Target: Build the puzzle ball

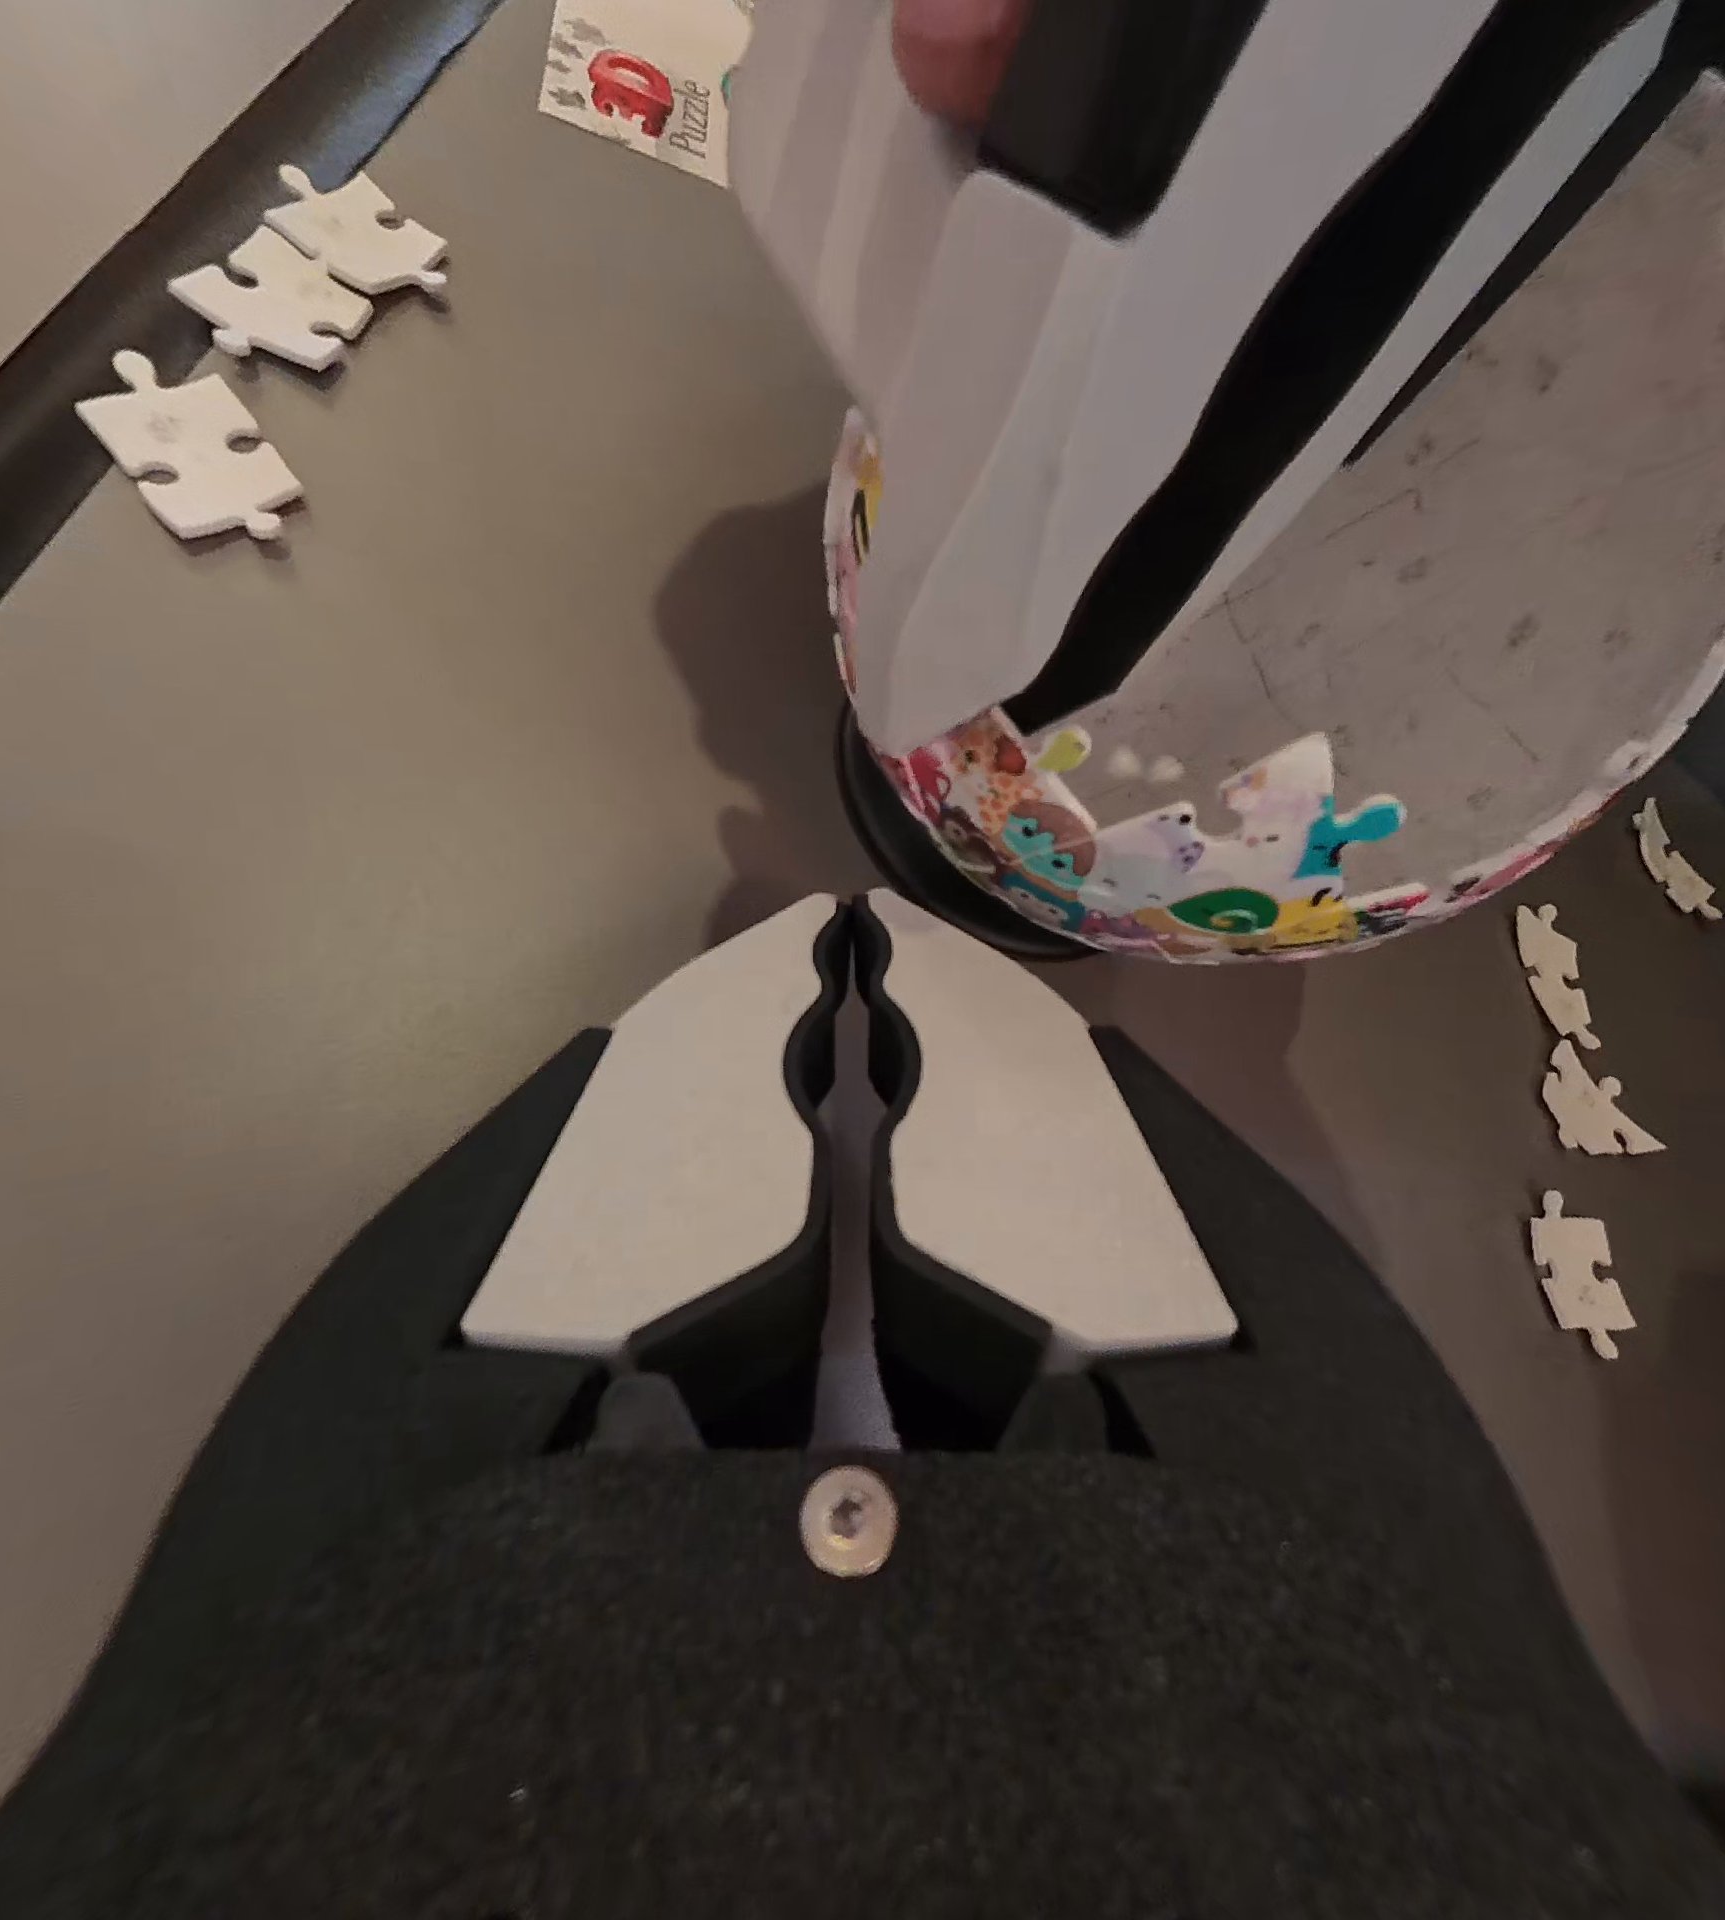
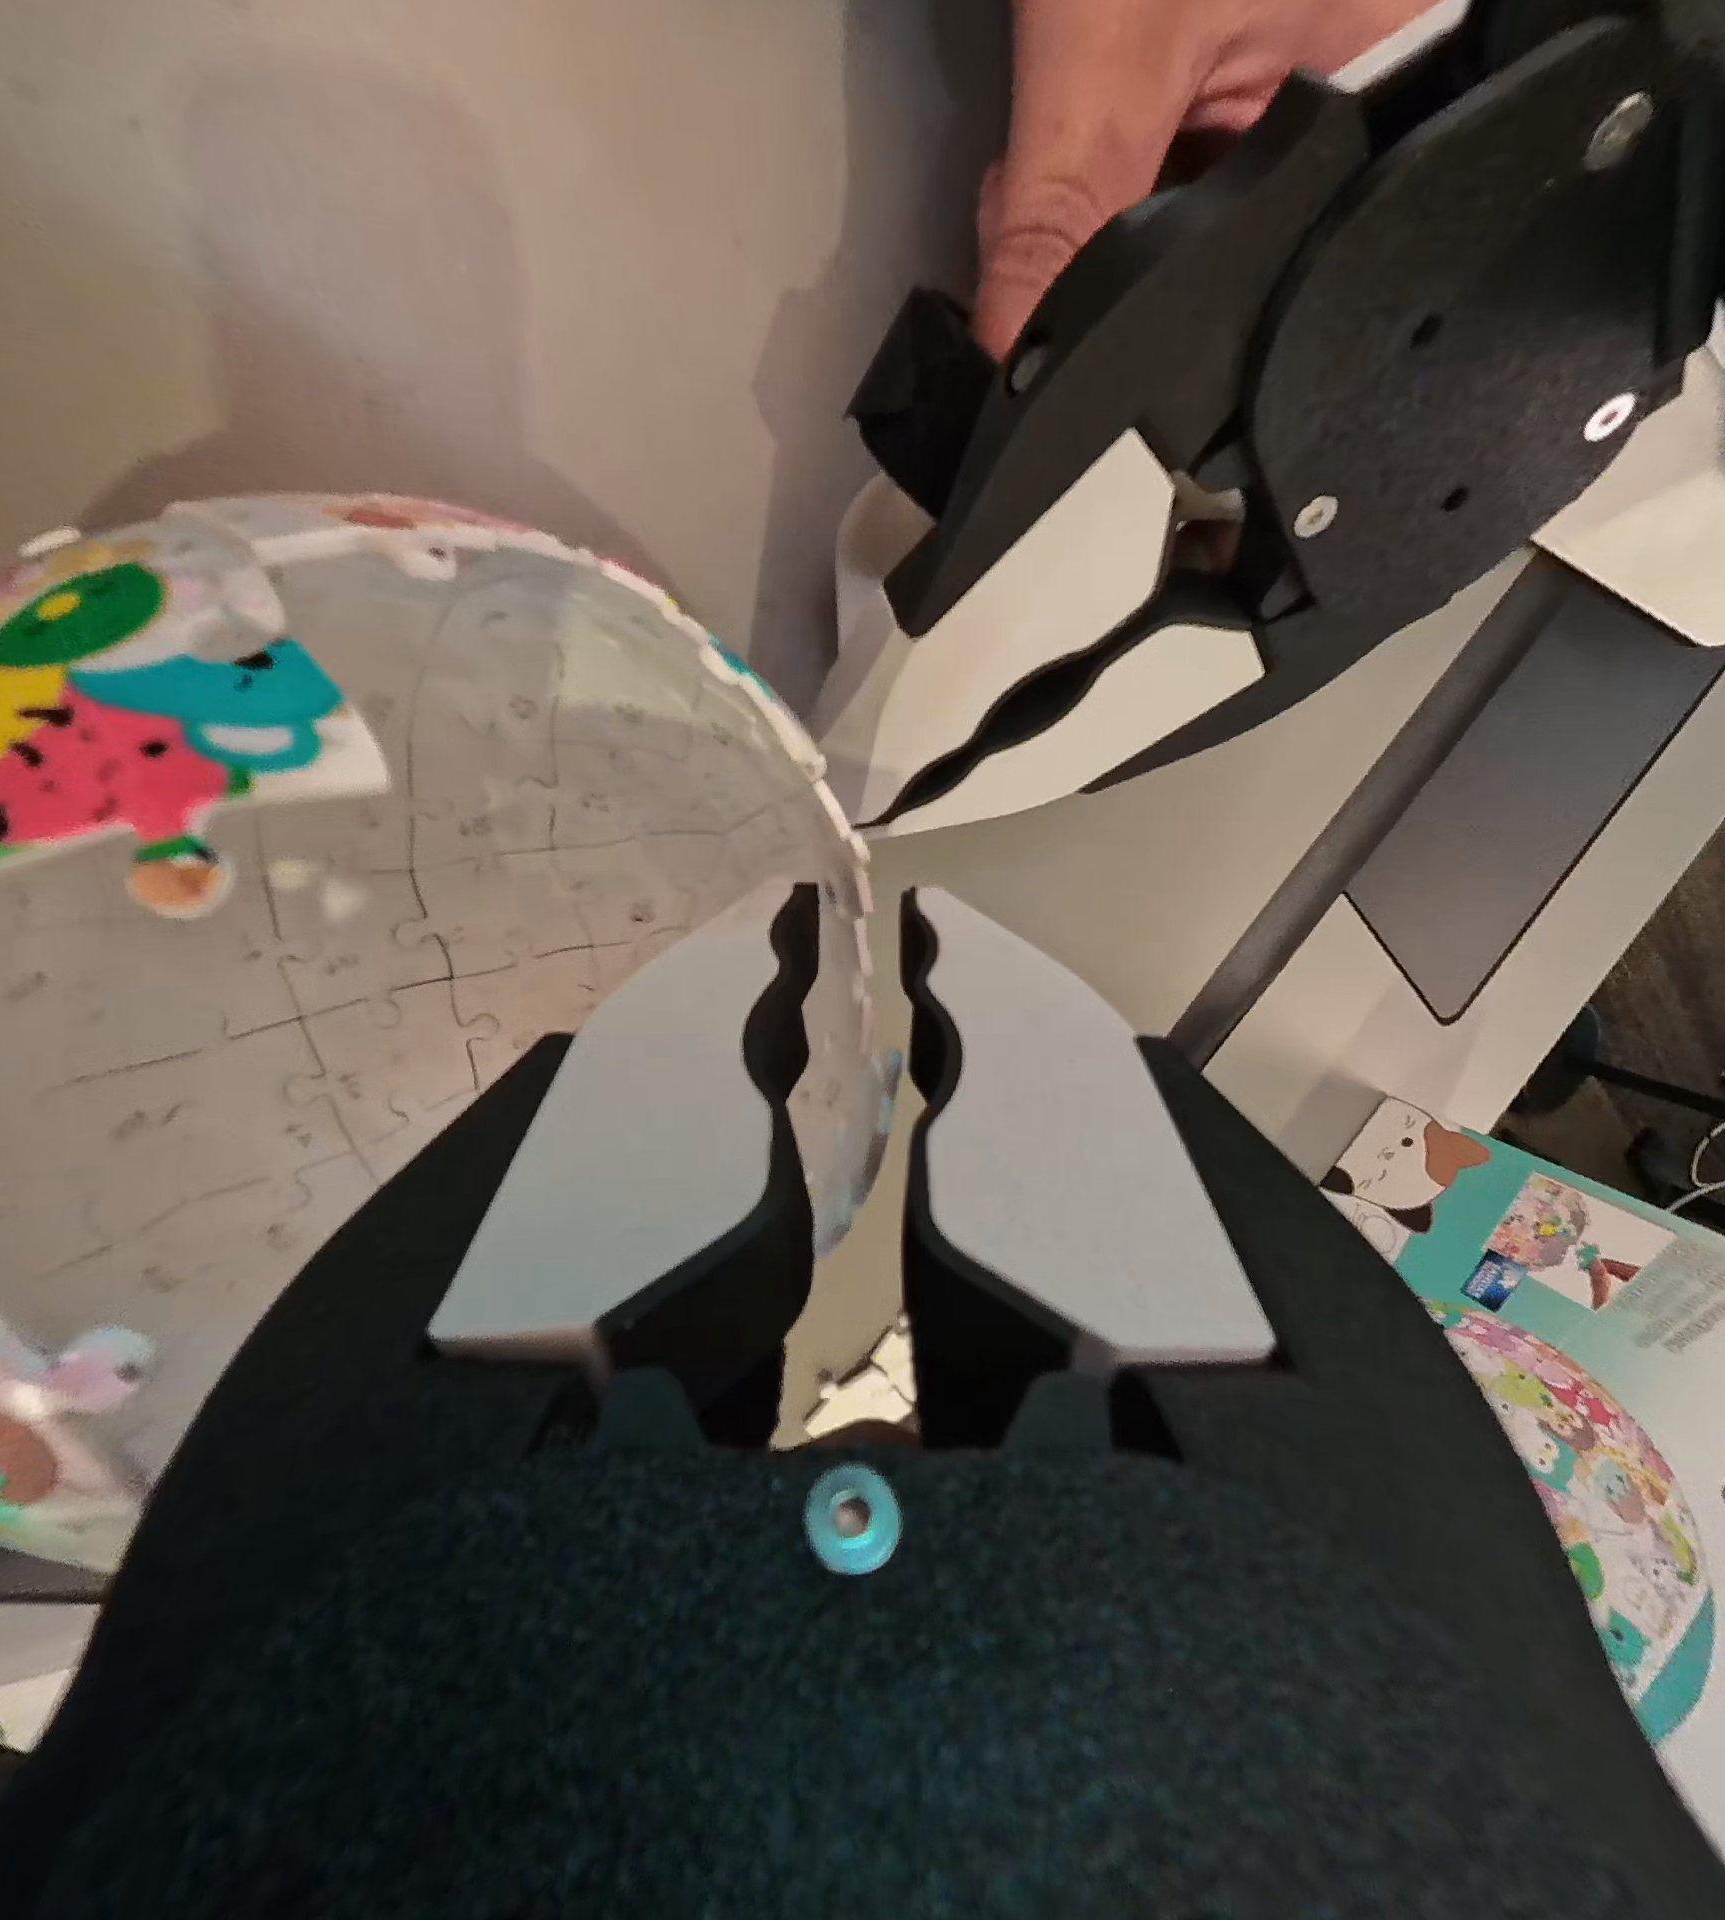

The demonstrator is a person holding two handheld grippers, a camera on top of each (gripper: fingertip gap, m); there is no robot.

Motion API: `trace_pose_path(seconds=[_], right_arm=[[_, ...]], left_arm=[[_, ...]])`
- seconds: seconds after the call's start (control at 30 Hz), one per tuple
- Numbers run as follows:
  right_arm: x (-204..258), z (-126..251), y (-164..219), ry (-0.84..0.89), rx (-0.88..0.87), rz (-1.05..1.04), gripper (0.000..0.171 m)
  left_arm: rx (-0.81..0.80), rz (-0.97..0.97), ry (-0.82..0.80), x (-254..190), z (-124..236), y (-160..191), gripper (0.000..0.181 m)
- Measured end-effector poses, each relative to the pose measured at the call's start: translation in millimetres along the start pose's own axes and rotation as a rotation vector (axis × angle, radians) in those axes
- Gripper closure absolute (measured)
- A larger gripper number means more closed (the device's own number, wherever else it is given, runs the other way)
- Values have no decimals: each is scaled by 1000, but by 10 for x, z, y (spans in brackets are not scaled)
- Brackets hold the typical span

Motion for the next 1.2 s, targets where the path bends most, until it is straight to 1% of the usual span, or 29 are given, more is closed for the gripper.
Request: trace_pose_path(seconds=[0.1, 0.47, 0.77, 0.87, 0.97, 1.2], right_arm=[[10, -23, 10, -6, 5, 7, 163], [2, -14, 14, -13, 3, -18, 164], [-39, 64, 36, 18, 10, -19, 160], [-42, 66, 20, 22, 4, -15, 161], [-32, 48, 18, 16, 5, -8, 166], [-37, 47, 23, 12, 5, -18, 166]], left_arm=[[1, 2, 1, 1, 1, 0, 181], [9, -4, 3, -12, -15, 6, 181], [15, -4, 6, -16, -19, 12, 181], [16, -3, 6, -16, -20, 15, 181], [20, -5, 5, -17, -22, 18, 181], [19, -6, 6, -19, -22, 18, 181]])
Point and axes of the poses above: each gripper's, where its closed fingertips meet, z back along the fingers, y out of its underside, x = y × z across the jaws, the point moved 2 cm from there along z, back along the fingers, and after that the axes turned 12 degrees about -x, right-handed, at the moved point
